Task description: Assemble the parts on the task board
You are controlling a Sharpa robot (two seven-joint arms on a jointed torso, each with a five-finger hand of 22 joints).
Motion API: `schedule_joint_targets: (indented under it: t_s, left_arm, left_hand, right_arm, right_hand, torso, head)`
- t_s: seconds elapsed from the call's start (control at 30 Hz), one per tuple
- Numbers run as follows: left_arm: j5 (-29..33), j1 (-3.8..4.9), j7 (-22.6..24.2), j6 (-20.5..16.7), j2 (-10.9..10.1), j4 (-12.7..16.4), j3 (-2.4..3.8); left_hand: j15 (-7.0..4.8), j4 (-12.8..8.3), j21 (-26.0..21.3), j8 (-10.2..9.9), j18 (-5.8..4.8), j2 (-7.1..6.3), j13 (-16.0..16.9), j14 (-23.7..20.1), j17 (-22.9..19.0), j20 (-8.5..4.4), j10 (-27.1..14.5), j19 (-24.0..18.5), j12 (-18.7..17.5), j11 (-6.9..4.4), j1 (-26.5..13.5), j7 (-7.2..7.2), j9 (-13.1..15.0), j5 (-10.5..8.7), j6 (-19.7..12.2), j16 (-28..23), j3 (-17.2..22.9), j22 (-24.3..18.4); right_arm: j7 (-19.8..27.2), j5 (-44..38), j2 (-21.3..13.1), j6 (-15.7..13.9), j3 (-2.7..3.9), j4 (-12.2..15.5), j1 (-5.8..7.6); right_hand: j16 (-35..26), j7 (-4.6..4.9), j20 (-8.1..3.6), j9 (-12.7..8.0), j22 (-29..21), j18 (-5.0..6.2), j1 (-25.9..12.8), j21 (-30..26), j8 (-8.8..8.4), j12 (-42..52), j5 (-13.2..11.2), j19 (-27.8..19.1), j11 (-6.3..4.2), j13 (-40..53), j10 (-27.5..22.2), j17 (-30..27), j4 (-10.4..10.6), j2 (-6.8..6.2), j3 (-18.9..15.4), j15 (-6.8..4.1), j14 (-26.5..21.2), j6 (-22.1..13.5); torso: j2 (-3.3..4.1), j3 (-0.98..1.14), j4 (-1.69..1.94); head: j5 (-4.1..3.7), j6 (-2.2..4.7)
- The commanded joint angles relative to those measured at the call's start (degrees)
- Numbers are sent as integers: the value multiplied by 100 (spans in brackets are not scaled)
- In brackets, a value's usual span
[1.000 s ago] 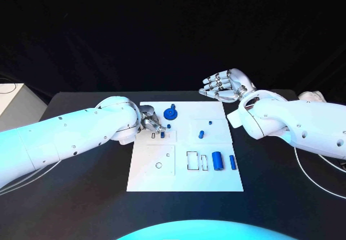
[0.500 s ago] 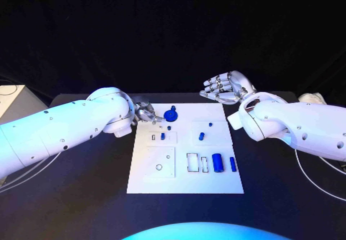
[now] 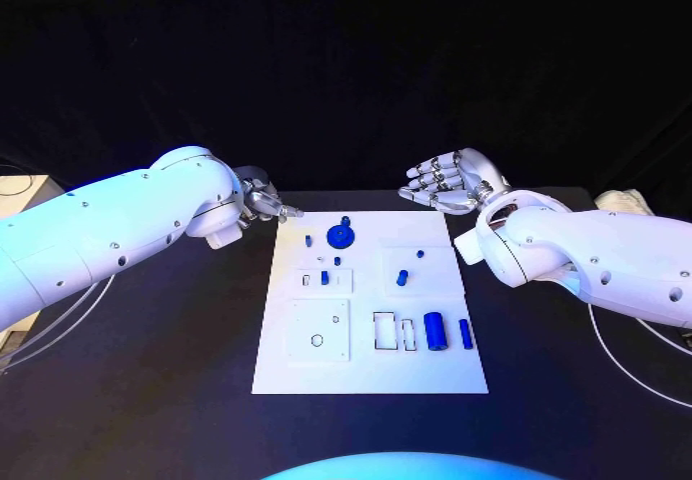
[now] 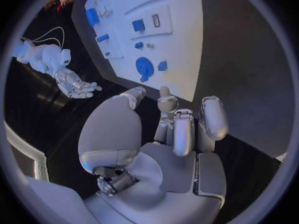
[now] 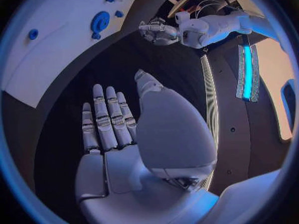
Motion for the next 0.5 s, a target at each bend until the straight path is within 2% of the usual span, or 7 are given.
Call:
schedule_joint_targets:
  t_s: [0.03, 0.07, 0.1, 0.17, 0.37, 0.5]
  left_arm:
    - [175, 18, 108, 209, 109, -167, 4]
    - [180, 21, 112, 223, 149, -229, 3]
    - [194, 22, 120, 247, 215, -333, 0]
    - [214, 22, 132, 273, 291, -456, -12]
    - [246, 12, 177, 361, 453, -737, -72]
    - [270, 8, 206, 436, 521, -845, -89]
  left_hand:
    - [26, -3, -19, -35, 6, 5, 1, 482, 1194, 2, -34, -24, -9, 14, 44, -7, -7, 26, -28, -19, -36, 1]
    - [26, -3, -19, -35, 6, 5, 1, 482, 1194, 2, -34, -24, -9, 14, 44, -7, -7, 26, -28, -19, -36, 1]
    - [29, 1, -15, -41, 4, 11, -1, 483, 1198, 5, -38, -18, -9, 18, 40, -4, -12, 24, -29, -17, -40, 10]
    - [44, 7, -17, -63, 5, 17, -9, 483, 1197, 19, -51, -20, -5, 33, -16, 10, -31, -8, -28, -17, -85, 9]
    - [49, 6, -20, -72, 6, 17, -26, 480, 1191, 25, -65, -25, -13, 37, -31, 14, -38, -18, -29, -20, -102, 4]
    - [56, 5, -36, -86, 14, 15, -68, 474, 1176, 31, -99, -51, -37, 44, -43, 21, -47, -28, -38, -28, -123, -30]
  right_arm:
    - [147, 49, 13, 52, 1, -2, -5]
    - [159, 61, 15, 55, 1, -4, -5]
    - [183, 89, 21, 63, 1, -9, -5]
    - [213, 122, 31, 71, 1, -15, -5]
    - [259, 180, 40, 74, 0, -20, -6]
    - [278, 195, 40, 52, 0, -20, -6]
  right_hand:
    - [-4, 93, -5, -10, 30, 70, 26, 73, -39, -22, 28, 247, 27, -4, -5, -14, -2, 36, -6, 10, -31, 29]
    - [-4, 94, -5, -10, 31, 71, 26, 75, -39, -22, 28, 257, 27, -4, -5, -14, -3, 36, -6, 10, -31, 29]
    - [1, 87, -13, -14, 75, 78, 27, 181, -46, -22, 28, 624, 27, -4, -5, -24, -4, 43, 6, 0, -16, 33]
    - [5, 85, -27, -22, 122, 84, 17, 321, -59, -24, 36, 1144, 20, -5, -12, -40, -4, 55, 22, -10, 9, 37]
    - [7, 83, -30, -24, 133, 85, 13, 356, -62, -23, 40, 1297, 18, -4, -10, -44, -3, 66, 31, -14, 19, 41]
    - [7, 83, -31, -25, 131, 85, 13, 359, -63, -22, 40, 1311, 17, -4, -10, -45, -5, 68, 34, -15, 21, 41]
  torso:
    - [36, 1, -5]
    - [39, 1, -6]
    - [38, -1, -7]
    - [56, -2, -17]
    - [96, -2, -24]
    - [101, -6, -23]
  head:
    - [17, 24]
    - [20, 25]
    - [2, 2]
    - [8, 16]
    - [1, 43]
    - [-39, 60]
